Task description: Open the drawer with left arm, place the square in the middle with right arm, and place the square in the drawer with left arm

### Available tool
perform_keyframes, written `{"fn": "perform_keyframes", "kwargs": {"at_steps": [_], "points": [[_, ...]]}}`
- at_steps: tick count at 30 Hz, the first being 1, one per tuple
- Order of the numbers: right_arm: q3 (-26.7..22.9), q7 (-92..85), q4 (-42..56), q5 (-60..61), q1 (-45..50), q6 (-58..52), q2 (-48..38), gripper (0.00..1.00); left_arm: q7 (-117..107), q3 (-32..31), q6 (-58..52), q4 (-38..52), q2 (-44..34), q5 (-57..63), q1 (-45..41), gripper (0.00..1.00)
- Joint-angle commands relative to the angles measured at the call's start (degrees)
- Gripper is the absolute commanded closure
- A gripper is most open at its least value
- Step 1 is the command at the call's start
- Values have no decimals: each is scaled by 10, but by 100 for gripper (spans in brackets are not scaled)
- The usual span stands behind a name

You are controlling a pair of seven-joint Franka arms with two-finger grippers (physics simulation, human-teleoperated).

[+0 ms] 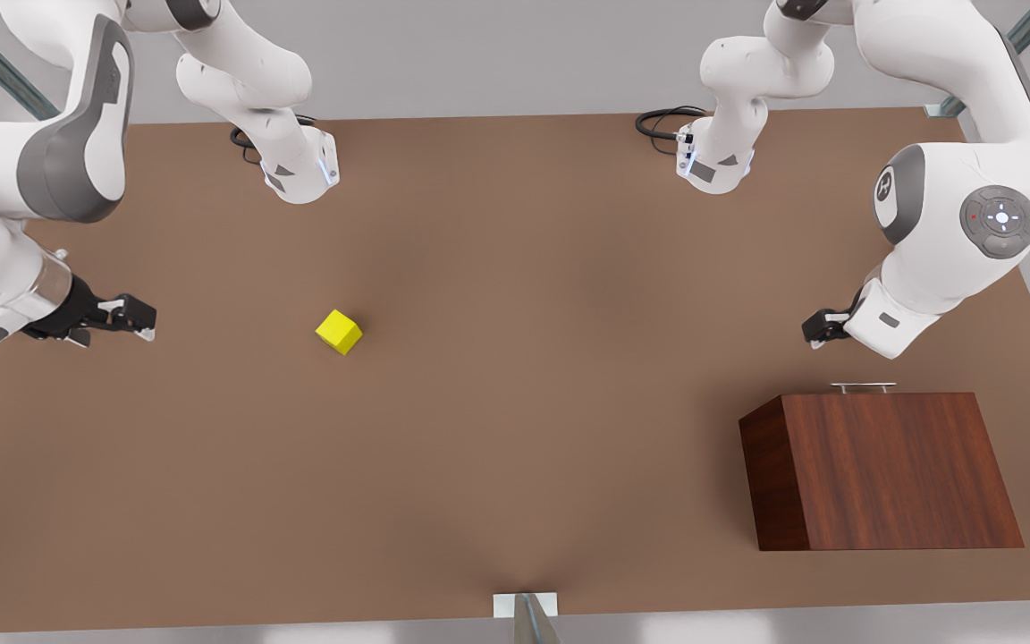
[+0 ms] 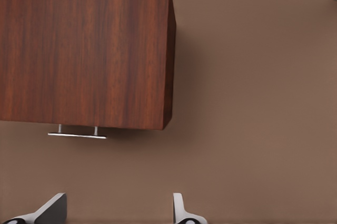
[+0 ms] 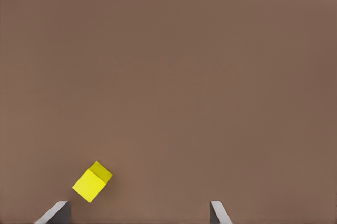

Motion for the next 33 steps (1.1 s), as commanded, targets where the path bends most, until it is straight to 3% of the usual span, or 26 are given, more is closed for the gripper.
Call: {"fn": "perform_keyframes", "kwargs": {"at_steps": [1, 3, 5, 7, 9, 11, 14, 16, 23, 33], "points": [[1, 2, -6, 0, -3, 2, -1, 0, -3, 0, 0, 0, 0, 1, 0, 0], [6, -2, -20, 0, 12, -2, -4, 0, -62, 2, 0, -11, -4, 0, 1, 0], [12, -4, -57, 22, 66, 1, -11, 0, -237, 12, 68, -102, -56, 0, 1, 0], [59, -9, -173, 32, 70, 102, -53, 0, -396, 40, 147, -187, -104, -4, 2, 0], [64, -81, -262, 32, 81, 178, -91, 0, -473, 61, 252, -287, -156, -5, 2, 0], [78, -130, -284, 31, 84, 184, -83, 0, -540, 74, 336, -359, -186, -5, 3, 0], [84, -181, -394, 32, 83, 289, -85, 0, -624, 76, 432, -434, -193, -5, 3, 0], [84, -185, -453, 32, 81, 357, -84, 0, -663, 83, 450, -450, -192, -5, 4, 0], [82, -248, -521, 29, 75, 441, -32, 0, -664, 117, 534, -493, -157, -5, 6, 0], [85, -293, -550, 29, 82, 462, -26, 0, -664, 151, 587, -495, -94, -6, 31, 0]]}}
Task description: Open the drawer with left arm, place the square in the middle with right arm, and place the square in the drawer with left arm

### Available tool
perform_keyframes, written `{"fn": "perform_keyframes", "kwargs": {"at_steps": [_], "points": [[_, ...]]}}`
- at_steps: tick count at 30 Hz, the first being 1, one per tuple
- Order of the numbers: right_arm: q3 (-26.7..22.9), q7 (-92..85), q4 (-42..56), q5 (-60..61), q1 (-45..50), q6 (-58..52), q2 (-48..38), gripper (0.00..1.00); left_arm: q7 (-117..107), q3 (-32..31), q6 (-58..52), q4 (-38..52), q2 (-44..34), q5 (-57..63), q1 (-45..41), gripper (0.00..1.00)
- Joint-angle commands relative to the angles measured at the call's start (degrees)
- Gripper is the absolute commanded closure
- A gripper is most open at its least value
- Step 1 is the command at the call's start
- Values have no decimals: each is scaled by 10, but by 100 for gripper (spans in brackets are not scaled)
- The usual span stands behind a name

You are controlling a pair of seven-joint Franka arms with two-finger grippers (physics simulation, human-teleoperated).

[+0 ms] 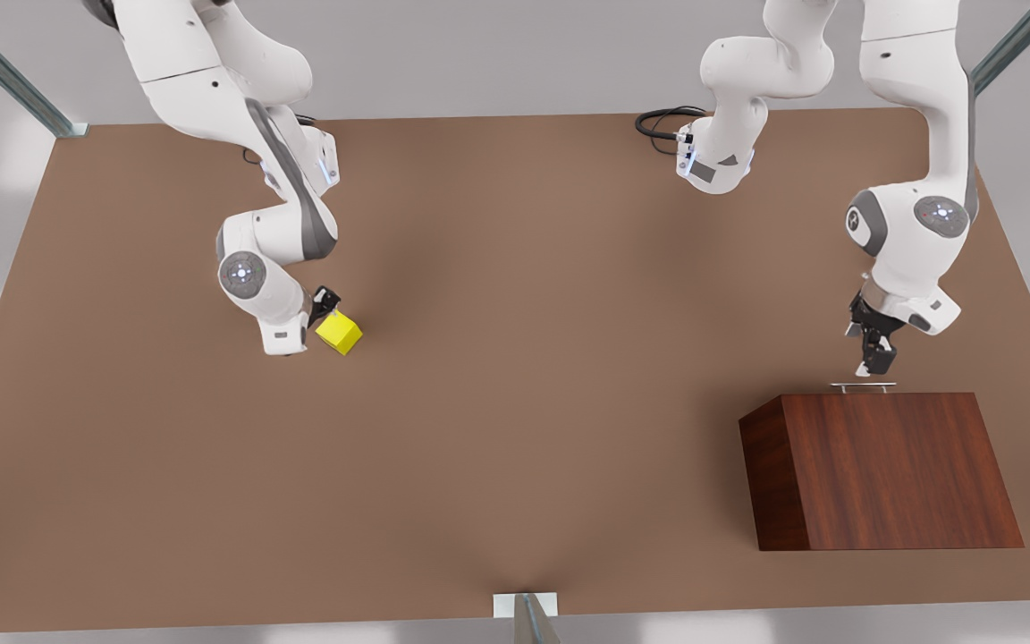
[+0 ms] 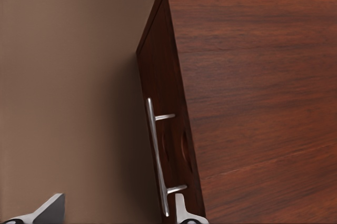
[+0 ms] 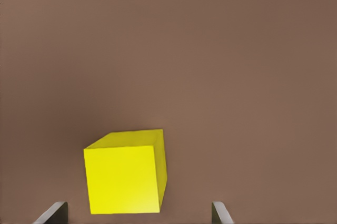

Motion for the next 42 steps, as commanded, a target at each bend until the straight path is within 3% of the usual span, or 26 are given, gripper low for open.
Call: {"fn": "perform_keyframes", "kwargs": {"at_steps": [1, 27, 28, 29, 31, 39, 42], "points": [[0, 0, -2, 0, -3, 5, 1, 0, 0, 0, 2, 0, 2, -1, 23, 0], [16, -23, -58, -1, -1, 169, 94, 0, 0, 1, 90, 16, 93, -6, 32, 0], [16, -22, -58, -1, -1, 169, 93, 14, 0, 1, 89, 16, 93, -6, 32, 0], [16, -22, -58, -1, -2, 168, 93, 17, 0, 1, 87, 15, 93, -6, 32, 0], [16, -22, -57, -1, -1, 165, 89, 33, 0, 1, 82, 14, 93, -6, 32, 0], [26, -11, -43, -2, -1, 135, 75, 38, 0, 1, 54, 10, 78, -6, 29, 0], [79, 64, -13, 0, -1, 105, 57, 38, 0, 0, 37, 8, 69, -6, 29, 0]]}}
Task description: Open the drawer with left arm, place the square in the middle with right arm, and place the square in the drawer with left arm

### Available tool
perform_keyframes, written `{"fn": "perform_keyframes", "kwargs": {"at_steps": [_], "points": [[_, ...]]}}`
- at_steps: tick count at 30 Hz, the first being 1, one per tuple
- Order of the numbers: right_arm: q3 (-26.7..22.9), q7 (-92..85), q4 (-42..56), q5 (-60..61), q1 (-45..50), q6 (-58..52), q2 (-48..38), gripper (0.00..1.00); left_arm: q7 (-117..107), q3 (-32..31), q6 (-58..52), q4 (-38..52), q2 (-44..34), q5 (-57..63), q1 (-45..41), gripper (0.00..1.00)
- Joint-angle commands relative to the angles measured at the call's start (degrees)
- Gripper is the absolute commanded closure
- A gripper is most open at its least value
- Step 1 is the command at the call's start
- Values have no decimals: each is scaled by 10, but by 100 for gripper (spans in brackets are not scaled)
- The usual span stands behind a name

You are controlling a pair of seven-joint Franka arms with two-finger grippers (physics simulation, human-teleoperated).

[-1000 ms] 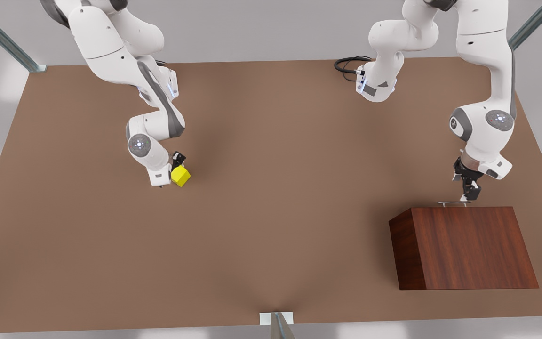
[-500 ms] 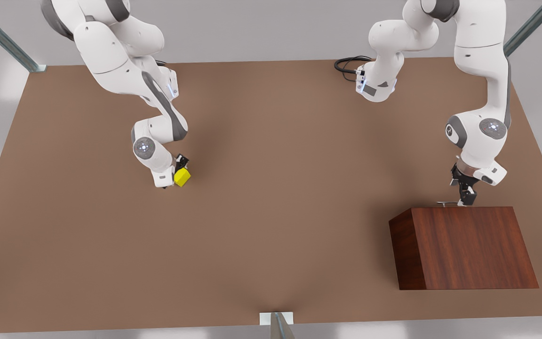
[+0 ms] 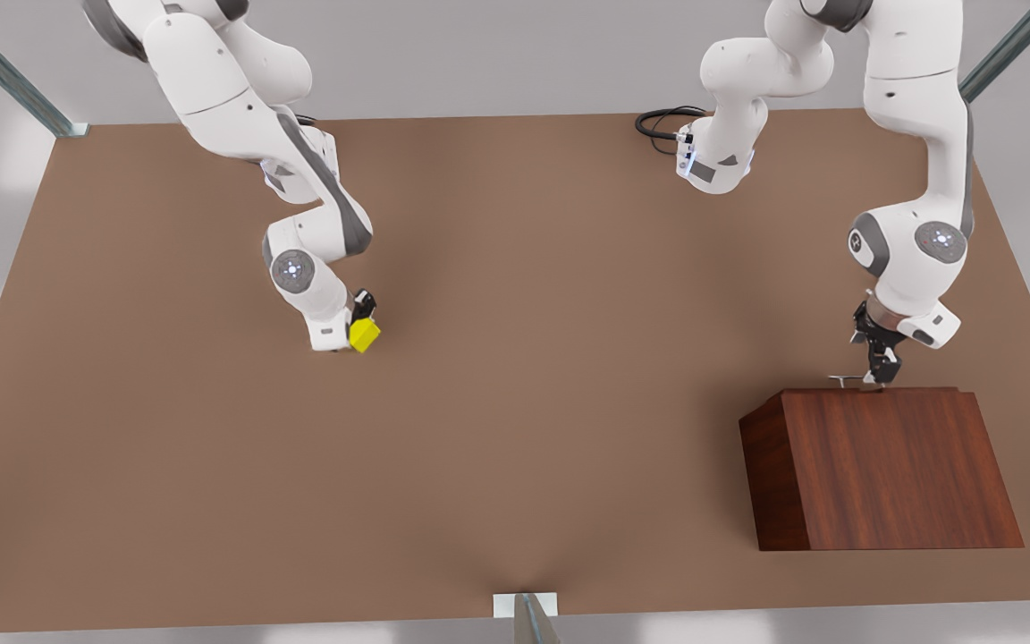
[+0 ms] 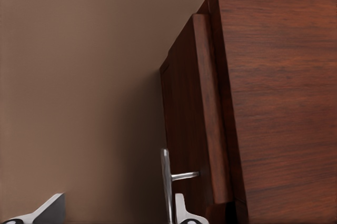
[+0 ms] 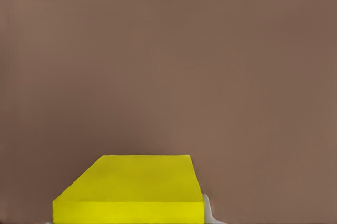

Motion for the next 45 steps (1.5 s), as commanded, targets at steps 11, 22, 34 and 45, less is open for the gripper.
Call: {"fn": "perform_keyframes", "kwargs": {"at_steps": [11, 22, 34, 45], "points": [[-110, 343, 621, 25, 369, -140, 343, 37, 0, 0, -28, -37, -46, -1, -3, 0], [-113, 378, 783, 9, 438, -53, 505, 0, 0, 0, -36, -58, -62, 0, -7, 0], [-138, 343, 380, 6, 340, -97, 79, 0, 3, 2, -37, -81, -76, 1, -7, 0], [-181, 316, 521, -77, -17, -634, -79, 0, 10, 14, -57, -83, -90, 3, -7, 0]]}}
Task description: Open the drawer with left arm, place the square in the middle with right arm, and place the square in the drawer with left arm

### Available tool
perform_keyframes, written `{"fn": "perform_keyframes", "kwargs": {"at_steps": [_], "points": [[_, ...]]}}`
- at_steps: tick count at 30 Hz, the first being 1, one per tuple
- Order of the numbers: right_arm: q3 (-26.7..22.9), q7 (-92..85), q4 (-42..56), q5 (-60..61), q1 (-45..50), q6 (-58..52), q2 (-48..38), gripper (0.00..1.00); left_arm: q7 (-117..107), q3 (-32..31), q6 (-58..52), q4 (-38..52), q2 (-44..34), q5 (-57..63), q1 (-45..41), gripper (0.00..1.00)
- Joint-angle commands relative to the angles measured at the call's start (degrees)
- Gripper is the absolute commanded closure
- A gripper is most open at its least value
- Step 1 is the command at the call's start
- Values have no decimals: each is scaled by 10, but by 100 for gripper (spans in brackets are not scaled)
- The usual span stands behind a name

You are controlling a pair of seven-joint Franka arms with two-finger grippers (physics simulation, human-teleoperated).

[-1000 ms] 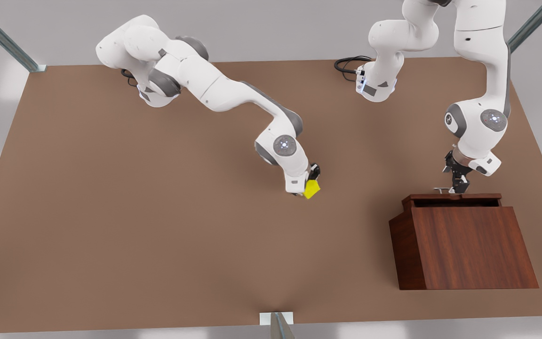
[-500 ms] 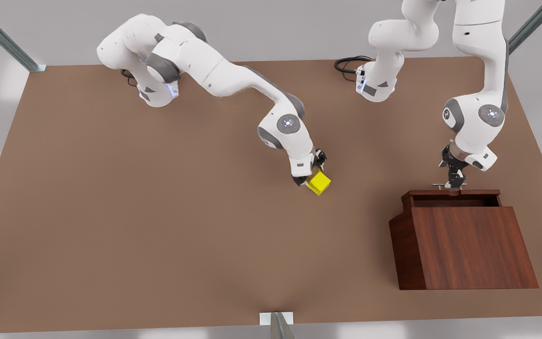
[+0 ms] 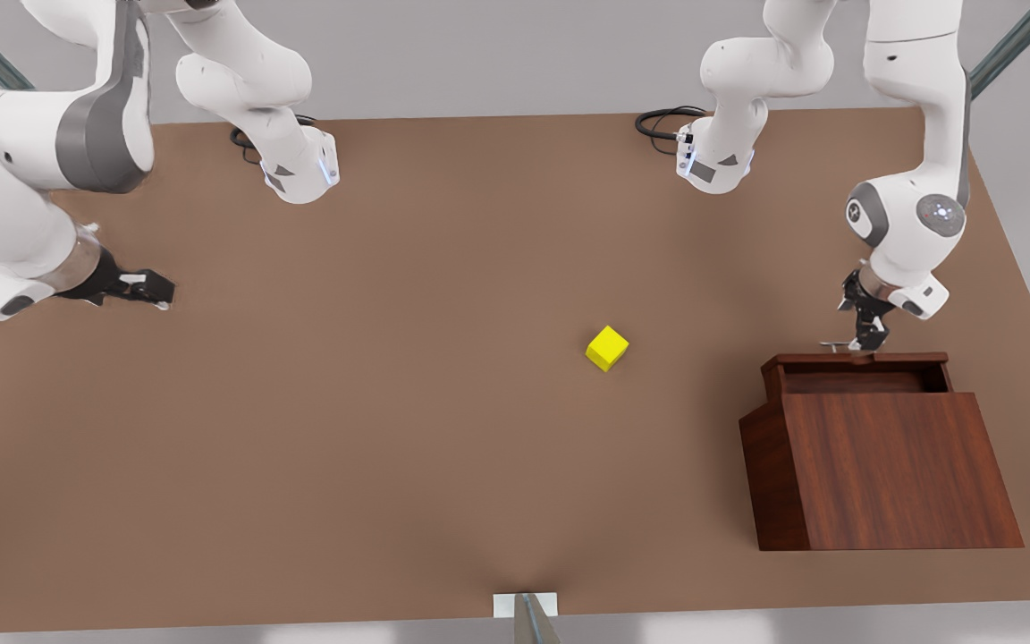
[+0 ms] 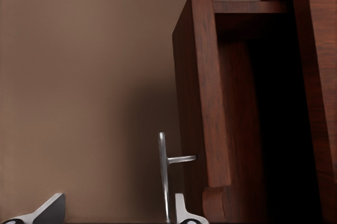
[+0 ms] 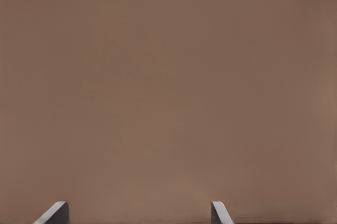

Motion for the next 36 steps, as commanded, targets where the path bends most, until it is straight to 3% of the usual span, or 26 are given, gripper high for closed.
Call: {"fn": "perform_keyframes", "kwargs": {"at_steps": [1, 25, 30, 34, 36], "points": [[-8, -2, 3, -2, 36, 0, 0, 0, 1, 0, -1, -2, -1, 0, -1, 0], [-10, -22, 55, 29, 37, 21, 40, 0, 1, 14, -37, -63, -72, 4, -6, 0], [-11, -22, 55, 29, 37, 22, 40, 0, 29, 14, -126, -55, -167, 23, -14, 0], [-11, -22, 55, 29, 37, 23, 41, 0, 318, 11, -134, 44, -149, 15, -91, 0], [-11, -22, 55, 29, 37, 29, 40, 0, 348, 4, -239, 190, -70, -20, -165, 0]]}}
